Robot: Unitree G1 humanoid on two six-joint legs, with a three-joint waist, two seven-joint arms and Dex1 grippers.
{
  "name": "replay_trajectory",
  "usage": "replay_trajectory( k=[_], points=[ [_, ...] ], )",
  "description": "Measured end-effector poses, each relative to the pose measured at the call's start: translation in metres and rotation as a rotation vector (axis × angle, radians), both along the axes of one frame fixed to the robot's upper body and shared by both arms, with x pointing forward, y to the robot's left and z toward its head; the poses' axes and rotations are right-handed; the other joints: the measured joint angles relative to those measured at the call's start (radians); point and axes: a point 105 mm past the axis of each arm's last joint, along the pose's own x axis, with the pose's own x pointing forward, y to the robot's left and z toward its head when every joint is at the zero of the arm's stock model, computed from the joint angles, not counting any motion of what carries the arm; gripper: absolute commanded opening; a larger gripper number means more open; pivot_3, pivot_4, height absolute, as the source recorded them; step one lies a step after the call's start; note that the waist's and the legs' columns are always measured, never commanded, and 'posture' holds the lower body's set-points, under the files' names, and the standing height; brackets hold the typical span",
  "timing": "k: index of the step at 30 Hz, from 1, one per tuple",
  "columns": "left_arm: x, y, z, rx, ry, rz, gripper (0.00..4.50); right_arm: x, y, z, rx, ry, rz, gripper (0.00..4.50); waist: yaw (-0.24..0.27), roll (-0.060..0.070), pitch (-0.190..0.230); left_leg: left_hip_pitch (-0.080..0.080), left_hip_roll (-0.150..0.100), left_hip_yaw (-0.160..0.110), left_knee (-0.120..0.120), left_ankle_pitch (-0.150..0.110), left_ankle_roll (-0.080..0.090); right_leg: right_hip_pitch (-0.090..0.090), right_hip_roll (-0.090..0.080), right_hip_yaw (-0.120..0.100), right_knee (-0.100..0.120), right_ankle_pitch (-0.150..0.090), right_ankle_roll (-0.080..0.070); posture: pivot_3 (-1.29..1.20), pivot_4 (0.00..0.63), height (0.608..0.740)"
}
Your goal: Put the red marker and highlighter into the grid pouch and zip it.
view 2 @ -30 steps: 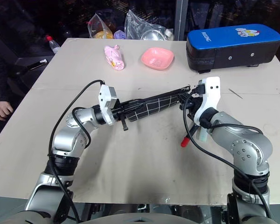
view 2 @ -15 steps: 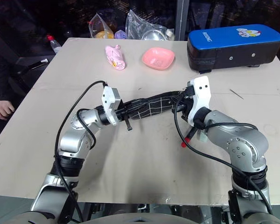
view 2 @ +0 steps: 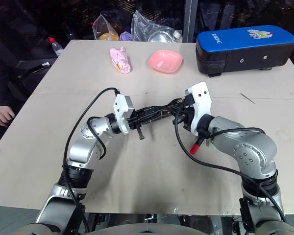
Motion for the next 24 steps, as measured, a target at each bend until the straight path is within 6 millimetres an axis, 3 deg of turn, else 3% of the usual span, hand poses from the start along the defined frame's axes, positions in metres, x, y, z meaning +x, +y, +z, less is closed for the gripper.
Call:
replay_trajectory(
  k=[14, 19, 23, 24],
  points=[
    [0.0, -0.003, 0.001, -0.006, -0.013, 0.001, 0.08, -0.011, 0.014, 0.004, 0.028, 0.008, 0.107, 0.0, 0.0, 0.0, 0.0, 0.0, 0.0, 0.0, 0.0, 0.0, 0.0, 0.0, 0.0, 0.0, 0.0, 0.0, 0.0, 0.0, 0.15, 0.74],
    [0.0, -0.008, -0.001, -0.006, -0.01, 0.0, 0.0, -0.015, 0.006, 0.004, -0.006, -0.012, 0.126, 2.22, 0.001, 0.0, 0.0, 0.0, 0.0, 0.0, 0.0, 0.0, 0.0, 0.0, 0.0, 0.0, 0.0, 0.0, 0.0, 0.0, 0.15, 0.74],
    [0.001, -0.006, 0.0, -0.002, -0.014, 0.006, 0.0, -0.02, -0.025, 0.008, -0.028, -0.018, 0.095, 4.27, 0.001, -0.001, 0.0, 0.0, 0.0, 0.0, 0.0, 0.0, 0.0, 0.0, -0.001, 0.0, -0.001, 0.0, 0.0, 0.0, 0.15, 0.74],
    [0.001, -0.005, 0.0, 0.001, -0.014, 0.008, 0.0, -0.023, -0.032, 0.011, -0.033, -0.017, 0.095, 4.27, 0.0, -0.001, 0.0, 0.0, 0.0, 0.0, 0.0, 0.0, 0.0, 0.0, -0.001, 0.0, 0.0, 0.0, 0.0, 0.0, 0.15, 0.74]
  ],
)
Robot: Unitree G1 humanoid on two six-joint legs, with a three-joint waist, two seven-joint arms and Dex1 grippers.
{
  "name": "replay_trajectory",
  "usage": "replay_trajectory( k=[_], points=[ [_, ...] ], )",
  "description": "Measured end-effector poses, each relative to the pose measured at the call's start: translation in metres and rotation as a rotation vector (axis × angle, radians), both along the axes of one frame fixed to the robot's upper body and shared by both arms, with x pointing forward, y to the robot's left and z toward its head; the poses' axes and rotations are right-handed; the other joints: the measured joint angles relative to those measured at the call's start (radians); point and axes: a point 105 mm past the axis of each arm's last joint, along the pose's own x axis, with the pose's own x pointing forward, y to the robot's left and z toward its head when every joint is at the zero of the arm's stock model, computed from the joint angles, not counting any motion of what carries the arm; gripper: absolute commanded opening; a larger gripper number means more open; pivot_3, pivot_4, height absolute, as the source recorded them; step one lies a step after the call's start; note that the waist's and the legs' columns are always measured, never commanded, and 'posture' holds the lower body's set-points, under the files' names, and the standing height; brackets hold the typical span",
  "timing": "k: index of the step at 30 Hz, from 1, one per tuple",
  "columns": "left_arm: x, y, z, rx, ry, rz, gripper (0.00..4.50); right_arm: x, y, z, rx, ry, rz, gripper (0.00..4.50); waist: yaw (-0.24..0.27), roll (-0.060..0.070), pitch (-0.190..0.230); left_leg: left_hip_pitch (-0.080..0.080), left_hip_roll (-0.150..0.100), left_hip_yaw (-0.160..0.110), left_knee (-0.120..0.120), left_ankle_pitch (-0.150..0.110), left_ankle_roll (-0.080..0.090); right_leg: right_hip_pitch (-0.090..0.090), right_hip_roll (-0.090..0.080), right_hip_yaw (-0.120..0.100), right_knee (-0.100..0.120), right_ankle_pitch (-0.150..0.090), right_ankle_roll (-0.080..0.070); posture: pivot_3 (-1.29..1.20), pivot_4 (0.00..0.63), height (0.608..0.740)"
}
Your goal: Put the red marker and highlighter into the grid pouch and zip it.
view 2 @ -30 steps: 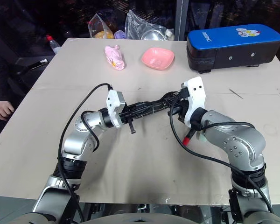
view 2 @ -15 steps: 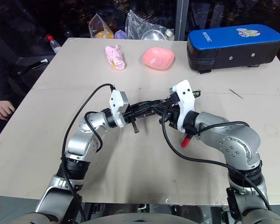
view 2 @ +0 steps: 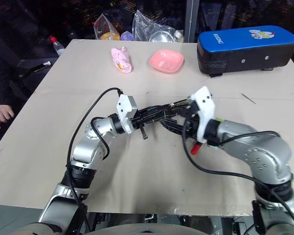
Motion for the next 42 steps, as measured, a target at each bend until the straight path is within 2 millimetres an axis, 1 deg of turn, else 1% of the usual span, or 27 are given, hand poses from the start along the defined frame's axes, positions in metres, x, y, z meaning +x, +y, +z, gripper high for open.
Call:
replay_trajectory(
  k=[2, 3, 4, 5, 6, 8, 11, 12, 15, 21, 23, 24, 26, 27, 28, 29, 31, 32, 34, 37, 39, 41, 42],
  points=[
    [0.0, 0.001, 0.0, 0.003, 0.0, 0.002, 0.0, -0.001, -0.009, 0.007, 0.01, -0.011, -0.016, 4.27, -0.002, 0.0, 0.0, 0.0, 0.001, 0.0, 0.0, 0.0, 0.0, 0.0, 0.0, 0.0, 0.0, 0.0, 0.0, 0.0, 0.15, 0.74],
    [0.0, 0.001, 0.0, 0.004, 0.0, 0.002, 0.0, 0.0, -0.015, 0.014, 0.03, -0.025, -0.031, 4.01, -0.002, 0.0, 0.0, 0.0, 0.001, -0.001, 0.0, 0.0, 0.0, 0.0, 0.0, 0.0, 0.0, 0.0, 0.0, 0.0, 0.15, 0.74],
    [0.0, 0.001, 0.0, 0.005, 0.0, 0.004, 0.0, 0.003, -0.019, 0.021, 0.067, -0.034, -0.059, 3.59, -0.002, 0.0, 0.0, 0.001, 0.001, -0.001, 0.0, 0.0, 0.0, 0.0, 0.0, 0.0, 0.001, 0.0, 0.0, 0.0, 0.15, 0.74],
    [0.0, 0.001, 0.0, 0.004, 0.0, 0.004, 0.0, 0.006, -0.021, 0.024, 0.083, -0.039, -0.075, 3.29, -0.003, 0.0, 0.0, 0.001, 0.001, -0.001, 0.0, 0.0, 0.0, 0.0, 0.0, 0.0, 0.001, 0.0, 0.0, 0.0, 0.15, 0.74],
    [0.0, 0.001, 0.0, 0.005, 0.0, 0.004, 0.0, 0.011, -0.023, 0.025, 0.104, -0.037, -0.109, 2.8, -0.002, 0.0, 0.0, 0.001, 0.001, -0.001, 0.0, 0.0, 0.0, 0.0, 0.0, 0.0, 0.001, 0.0, 0.0, 0.0, 0.15, 0.74],
    [0.0, 0.0, 0.0, 0.003, -0.001, 0.002, 0.0, 0.022, -0.027, 0.022, 0.125, -0.01, -0.176, 1.88, 0.0, 0.0, 0.0, 0.0, 0.001, 0.0, 0.0, 0.0, 0.0, 0.0, 0.001, 0.0, 0.001, 0.0, 0.0, 0.0, 0.15, 0.74],
    [0.0, 0.0, 0.0, 0.003, -0.002, 0.002, 0.0, 0.027, -0.027, 0.014, 0.114, 0.019, -0.211, 0.55, 0.001, 0.0, 0.0, 0.0, 0.0, 0.001, 0.0, 0.0, 0.0, 0.0, 0.0, 0.0, 0.0, 0.0, 0.0, 0.0, 0.15, 0.74],
    [0.0, 0.0, 0.0, 0.003, -0.002, 0.002, 0.0, 0.028, -0.025, 0.013, 0.112, 0.027, -0.213, 0.03, 0.001, 0.0, 0.0, 0.0, 0.0, 0.001, 0.0, 0.0, 0.0, 0.0, 0.0, 0.0, 0.0, 0.0, 0.0, 0.0, 0.15, 0.74],
    [0.0, 0.0, 0.0, 0.002, -0.002, 0.001, 0.0, 0.032, -0.022, 0.006, 0.1, 0.049, -0.234, 0.01, 0.001, 0.0, 0.0, 0.0, 0.0, 0.001, 0.0, 0.0, 0.0, 0.0, 0.0, 0.0, 0.0, 0.0, 0.0, 0.0, 0.15, 0.74],
    [-0.001, 0.0, 0.0, 0.013, -0.003, -0.006, 0.0, 0.046, -0.024, -0.008, 0.079, 0.098, -0.307, 0.01, 0.0, 0.0, 0.0, 0.0, 0.0, 0.001, 0.0, 0.0, 0.0, 0.0, 0.001, 0.0, 0.0, 0.0, 0.0, 0.0, 0.15, 0.74],
    [-0.002, 0.001, -0.002, 0.036, -0.006, -0.012, 0.0, 0.049, -0.021, -0.012, 0.026, 0.093, -0.303, 0.01, -0.002, 0.0, 0.0, 0.0, 0.0, 0.001, 0.0, 0.0, 0.0, 0.0, 0.001, 0.001, 0.0, 0.0, 0.0, 0.0, 0.15, 0.74],
    [-0.002, 0.001, -0.002, 0.047, -0.009, -0.016, 0.0, 0.051, -0.021, -0.014, -0.031, 0.079, -0.298, 0.01, -0.001, 0.0, 0.0, 0.0, 0.0, 0.001, 0.0, 0.0, 0.0, 0.0, 0.001, 0.0, 0.0, 0.0, 0.0, 0.0, 0.15, 0.74],
    [-0.002, 0.001, -0.003, 0.073, -0.023, -0.022, 0.0, 0.053, -0.018, -0.016, -0.154, 0.021, -0.264, 0.01, -0.001, 0.0, 0.0, 0.0, 0.0, 0.001, 0.0, 0.0, 0.0, -0.001, 0.001, 0.0, 0.0, 0.0, 0.0, 0.0, 0.15, 0.74],
    [-0.002, 0.001, -0.002, 0.078, -0.027, -0.026, 0.0, 0.054, -0.018, -0.015, -0.179, 0.004, -0.257, 0.01, 0.0, 0.0, 0.0, 0.0, 0.0, 0.001, 0.0, 0.0, 0.0, -0.001, 0.001, 0.0, 0.0, 0.0, 0.0, 0.0, 0.15, 0.74],
    [-0.003, 0.0, -0.001, 0.09, -0.04, -0.034, 0.0, 0.056, -0.017, -0.015, -0.273, -0.068, -0.222, 0.01, 0.0, 0.0, 0.0, 0.0, 0.0, 0.001, 0.0, 0.0, 0.0, -0.001, 0.001, 0.0, 0.0, 0.0, 0.0, 0.0, 0.15, 0.74],
    [-0.003, 0.0, -0.001, 0.096, -0.046, -0.038, 0.0, 0.056, -0.016, -0.016, -0.323, -0.099, -0.202, 0.01, 0.001, 0.0, 0.0, 0.0, 0.0, 0.001, 0.0, 0.0, 0.0, -0.001, 0.001, 0.0, 0.0, 0.0, 0.0, 0.0, 0.15, 0.74],
    [-0.003, -0.001, 0.0, 0.107, -0.065, -0.048, 0.0, 0.06, -0.013, -0.018, -0.459, -0.222, -0.125, 0.01, 0.0, 0.0, 0.0, 0.0, 0.0, 0.001, 0.0, 0.0, 0.0, -0.001, 0.001, 0.0, -0.001, 0.0, 0.0, 0.0, 0.15, 0.74],
    [-0.004, -0.003, 0.001, 0.114, -0.078, -0.06, 0.0, 0.063, -0.009, -0.022, -0.495, -0.26, -0.089, 0.01, 0.0, 0.0, 0.0, 0.0, 0.0, 0.001, 0.0, 0.0, 0.0, -0.001, 0.002, 0.0, -0.001, 0.0, 0.0, 0.0, 0.15, 0.74],
    [-0.004, -0.005, 0.003, 0.129, -0.102, -0.071, 0.0, 0.065, -0.005, -0.029, -0.529, -0.281, -0.044, 0.01, 0.0, 0.0, 0.001, 0.0, 0.0, 0.001, 0.0, 0.0, 0.0, -0.001, 0.002, 0.0, 0.0, 0.0, 0.0, 0.0, 0.15, 0.74],
    [-0.004, -0.004, 0.002, 0.142, -0.117, -0.073, 0.0, 0.071, -0.003, -0.032, -0.629, -0.354, 0.021, 0.01, 0.0, 0.0, 0.001, 0.0, 0.0, 0.002, 0.0, 0.0, 0.0, -0.002, 0.002, 0.001, 0.0, 0.0, 0.0, 0.0, 0.15, 0.74],
    [-0.003, -0.004, 0.002, 0.148, -0.13, -0.073, 0.0, 0.072, -0.002, -0.032, -0.723, -0.439, 0.103, 0.01, 0.0, 0.0, 0.001, 0.0, 0.0, 0.002, 0.0, 0.0, 0.0, -0.002, 0.001, 0.001, 0.0, 0.0, 0.0, 0.0, 0.15, 0.74],
    [-0.003, -0.004, 0.002, 0.148, -0.129, -0.068, 0.0, 0.071, 0.003, -0.035, -0.8, -0.531, 0.195, 0.55, 0.0, 0.0, 0.001, 0.0, 0.0, 0.002, 0.0, 0.0, 0.0, -0.002, 0.001, 0.001, 0.0, 0.0, 0.0, 0.0, 0.15, 0.74],
    [-0.002, -0.003, 0.001, 0.148, -0.127, -0.064, 0.0, 0.069, 0.006, -0.036, -0.826, -0.57, 0.238, 0.93, 0.0, 0.0, 0.001, 0.0, 0.0, 0.002, 0.0, 0.0, 0.0, -0.002, 0.001, 0.001, 0.0, 0.0, 0.0, 0.0, 0.15, 0.74]
  ],
)
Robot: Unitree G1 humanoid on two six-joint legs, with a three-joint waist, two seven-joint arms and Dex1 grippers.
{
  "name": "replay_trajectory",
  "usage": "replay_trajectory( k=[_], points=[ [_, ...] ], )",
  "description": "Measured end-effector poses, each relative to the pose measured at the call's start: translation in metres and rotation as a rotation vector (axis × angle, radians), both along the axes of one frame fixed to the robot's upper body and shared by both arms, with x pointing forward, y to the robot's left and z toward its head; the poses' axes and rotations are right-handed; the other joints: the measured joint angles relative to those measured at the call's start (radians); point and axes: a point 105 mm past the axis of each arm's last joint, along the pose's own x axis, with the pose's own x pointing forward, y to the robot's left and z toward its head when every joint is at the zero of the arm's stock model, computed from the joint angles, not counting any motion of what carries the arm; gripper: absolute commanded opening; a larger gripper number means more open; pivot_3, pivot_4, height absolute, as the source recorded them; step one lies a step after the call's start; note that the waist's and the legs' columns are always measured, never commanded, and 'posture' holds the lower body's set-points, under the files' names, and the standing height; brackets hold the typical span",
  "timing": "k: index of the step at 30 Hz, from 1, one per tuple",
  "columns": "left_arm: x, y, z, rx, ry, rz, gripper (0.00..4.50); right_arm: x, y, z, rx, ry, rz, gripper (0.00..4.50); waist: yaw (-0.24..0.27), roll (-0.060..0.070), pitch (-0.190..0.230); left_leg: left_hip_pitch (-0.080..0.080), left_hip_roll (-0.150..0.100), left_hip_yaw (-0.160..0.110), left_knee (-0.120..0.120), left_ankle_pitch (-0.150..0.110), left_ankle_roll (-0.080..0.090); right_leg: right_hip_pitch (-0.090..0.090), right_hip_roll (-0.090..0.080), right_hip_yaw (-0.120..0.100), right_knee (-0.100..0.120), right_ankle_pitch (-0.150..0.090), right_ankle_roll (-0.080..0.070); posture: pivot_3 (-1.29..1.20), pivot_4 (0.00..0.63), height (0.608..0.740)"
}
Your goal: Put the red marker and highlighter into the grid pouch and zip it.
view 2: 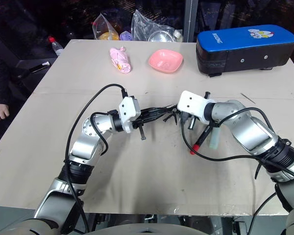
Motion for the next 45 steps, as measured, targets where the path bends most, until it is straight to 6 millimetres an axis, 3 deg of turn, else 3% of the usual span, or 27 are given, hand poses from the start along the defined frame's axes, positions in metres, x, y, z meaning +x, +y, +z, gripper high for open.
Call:
replay_trajectory(
  k=[8, 16, 23, 25, 27, 30, 40, 45],
  points=[
    [0.003, 0.001, -0.002, 0.003, -0.004, 0.031, 0.0, 0.001, 0.013, 0.005, -0.014, -0.076, 0.1, 4.45, 0.0, 0.0, 0.0, 0.0, 0.0, 0.001, 0.001, 0.0, 0.0, 0.0, 0.0, 0.0, 0.001, 0.0, 0.0, 0.0, 0.15, 0.74],
    [0.005, 0.002, -0.001, -0.006, -0.005, 0.054, 0.0, 0.0, 0.01, 0.007, 0.068, -0.048, 0.058, 4.45, 0.004, 0.0, 0.0, 0.0, 0.0, 0.001, 0.001, 0.0, 0.0, 0.0, -0.001, 0.0, 0.001, 0.0, 0.0, 0.0, 0.15, 0.74],
    [0.007, 0.011, -0.006, -0.001, 0.0, 0.095, 0.0, -0.031, -0.033, 0.044, 0.463, 0.153, -0.159, 4.45, 0.017, 0.0, 0.0, 0.001, 0.0, -0.002, 0.001, 0.0, 0.0, 0.003, -0.002, -0.002, 0.001, 0.0, 0.0, 0.0, 0.15, 0.74],
    [0.007, 0.012, -0.007, 0.0, 0.004, 0.1, 0.0, -0.044, -0.049, 0.035, 0.538, 0.211, -0.261, 4.45, 0.022, -0.001, 0.0, 0.001, 0.0, -0.003, 0.001, 0.0, 0.0, 0.003, -0.004, -0.002, 0.001, 0.0, 0.0, 0.0, 0.15, 0.74],
    [0.007, 0.015, -0.007, -0.002, 0.005, 0.111, 0.0, -0.059, -0.074, 0.008, 0.626, 0.279, -0.476, 4.45, 0.025, -0.001, -0.001, 0.0, 0.0, -0.004, 0.001, 0.0, 0.0, 0.003, -0.004, -0.002, 0.001, 0.0, 0.0, 0.0, 0.15, 0.74],
    [0.008, 0.017, -0.007, -0.005, 0.01, 0.122, 0.0, -0.071, -0.088, -0.013, 0.688, 0.322, -0.65, 4.45, 0.019, -0.001, -0.001, 0.001, 0.0, -0.003, 0.001, 0.0, 0.0, 0.003, -0.003, -0.001, 0.002, 0.0, 0.0, 0.0, 0.15, 0.74],
    [0.009, 0.018, -0.007, -0.011, 0.013, 0.138, 0.0, -0.087, -0.098, -0.061, 0.788, 0.315, -0.999, 4.45, 0.007, -0.001, -0.001, 0.001, 0.0, -0.003, 0.001, 0.001, -0.001, 0.003, 0.001, -0.001, 0.002, 0.0, 0.0, 0.0, 0.15, 0.74],
    [0.01, 0.018, -0.008, -0.013, 0.019, 0.145, 0.0, -0.086, -0.095, -0.08, 0.795, 0.328, -1.069, 4.45, 0.003, -0.001, -0.001, 0.002, 0.0, -0.003, 0.001, 0.001, -0.001, 0.003, 0.001, -0.001, 0.002, 0.0, 0.0, 0.0, 0.15, 0.74]
  ],
)
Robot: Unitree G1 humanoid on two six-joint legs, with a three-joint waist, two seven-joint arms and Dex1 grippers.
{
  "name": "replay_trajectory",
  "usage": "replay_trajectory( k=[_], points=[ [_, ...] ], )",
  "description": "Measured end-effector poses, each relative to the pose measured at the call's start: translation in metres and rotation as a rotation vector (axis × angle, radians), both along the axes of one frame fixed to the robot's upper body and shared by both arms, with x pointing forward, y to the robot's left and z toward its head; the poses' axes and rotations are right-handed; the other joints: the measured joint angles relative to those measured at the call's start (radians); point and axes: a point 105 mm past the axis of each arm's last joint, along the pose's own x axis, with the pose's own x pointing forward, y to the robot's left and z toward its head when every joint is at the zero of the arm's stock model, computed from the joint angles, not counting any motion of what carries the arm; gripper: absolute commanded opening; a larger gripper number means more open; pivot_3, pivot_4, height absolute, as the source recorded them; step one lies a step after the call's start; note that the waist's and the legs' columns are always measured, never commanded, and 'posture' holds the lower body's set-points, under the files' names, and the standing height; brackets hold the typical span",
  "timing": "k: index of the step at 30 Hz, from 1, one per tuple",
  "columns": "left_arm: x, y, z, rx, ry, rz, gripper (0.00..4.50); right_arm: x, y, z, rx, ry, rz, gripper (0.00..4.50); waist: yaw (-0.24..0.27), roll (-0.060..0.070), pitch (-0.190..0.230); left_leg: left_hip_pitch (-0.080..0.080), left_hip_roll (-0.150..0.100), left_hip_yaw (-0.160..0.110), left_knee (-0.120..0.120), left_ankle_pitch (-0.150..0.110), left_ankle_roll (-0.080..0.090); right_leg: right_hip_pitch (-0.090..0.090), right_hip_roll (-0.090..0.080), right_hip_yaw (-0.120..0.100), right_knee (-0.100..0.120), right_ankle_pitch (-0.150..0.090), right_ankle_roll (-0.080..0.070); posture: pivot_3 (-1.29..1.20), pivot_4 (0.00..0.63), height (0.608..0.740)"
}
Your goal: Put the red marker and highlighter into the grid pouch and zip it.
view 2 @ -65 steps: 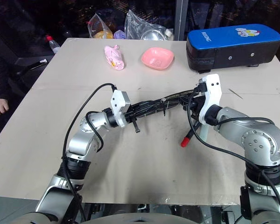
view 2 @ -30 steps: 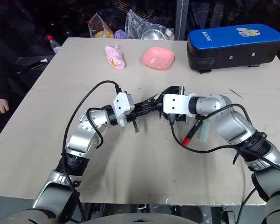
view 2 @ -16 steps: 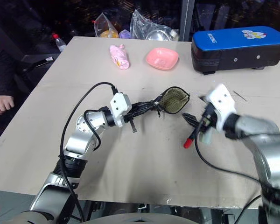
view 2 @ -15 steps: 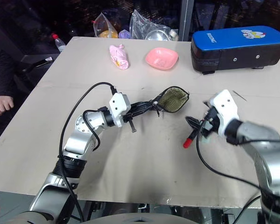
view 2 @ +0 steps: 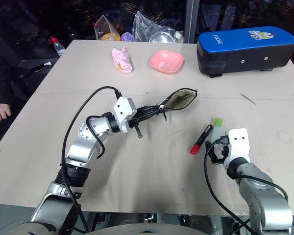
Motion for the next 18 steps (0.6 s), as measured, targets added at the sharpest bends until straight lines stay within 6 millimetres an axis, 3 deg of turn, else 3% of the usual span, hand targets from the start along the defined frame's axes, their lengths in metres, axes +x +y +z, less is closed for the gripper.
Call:
replay_trajectory(
  k=[2, 6, 7, 10, 14, 16, 18],
  points=[
    [0.0, 0.0, 0.0, -0.001, 0.001, 0.004, 0.0, 0.003, 0.004, -0.002, 0.004, -0.011, -0.003, 4.45, -0.001, 0.0, 0.0, 0.0, 0.0, 0.0, 0.0, 0.0, 0.0, 0.0, 0.0, 0.0, 0.0, 0.0, 0.0, 0.0, 0.15, 0.74],
    [0.001, 0.0, 0.0, -0.002, 0.002, 0.011, 0.0, 0.007, 0.009, -0.002, -0.007, -0.032, 0.0, 2.58, -0.002, 0.0, 0.0, 0.0, 0.0, 0.0, 0.0, 0.0, 0.0, 0.0, 0.0, 0.0, 0.0, 0.0, 0.0, 0.0, 0.15, 0.74],
    [0.001, 0.0, 0.0, -0.002, 0.002, 0.012, 0.0, 0.008, 0.01, -0.002, -0.008, -0.034, 0.001, 1.94, -0.002, 0.0, 0.0, 0.0, 0.0, 0.0, 0.0, 0.0, 0.0, 0.0, 0.0, 0.0, 0.0, 0.0, 0.0, 0.0, 0.15, 0.74],
    [0.001, 0.0, 0.001, -0.003, -0.001, 0.014, 0.0, 0.011, 0.006, 0.001, -0.03, -0.05, -0.012, 0.8, -0.001, 0.0, 0.0, 0.0, 0.0, 0.0, 0.0, 0.0, 0.0, 0.0, 0.0, 0.0, 0.0, 0.0, 0.0, 0.0, 0.15, 0.74],
    [0.001, 0.0, 0.001, -0.004, -0.001, 0.016, 0.0, 0.018, -0.023, 0.016, -0.07, -0.096, -0.113, 0.8, -0.001, 0.0, 0.0, 0.0, 0.0, 0.0, 0.0, 0.0, 0.0, 0.0, 0.0, 0.0, 0.0, 0.0, 0.0, 0.0, 0.15, 0.74],
    [0.001, 0.001, 0.001, -0.004, -0.001, 0.017, 0.0, 0.024, -0.04, 0.042, -0.145, -0.158, -0.087, 0.8, -0.002, 0.0, 0.0, 0.0, 0.0, 0.0, 0.0, 0.0, 0.0, 0.0, 0.0, 0.0, 0.0, 0.0, 0.0, 0.0, 0.15, 0.74],
    [0.001, 0.001, 0.001, -0.004, -0.001, 0.017, 0.0, 0.026, -0.041, 0.056, -0.205, -0.192, -0.018, 0.8, -0.002, 0.001, 0.0, 0.0, 0.0, 0.0, 0.0, 0.0, 0.0, 0.0, 0.0, 0.0, 0.0, 0.0, 0.0, 0.0, 0.15, 0.74]
  ],
)
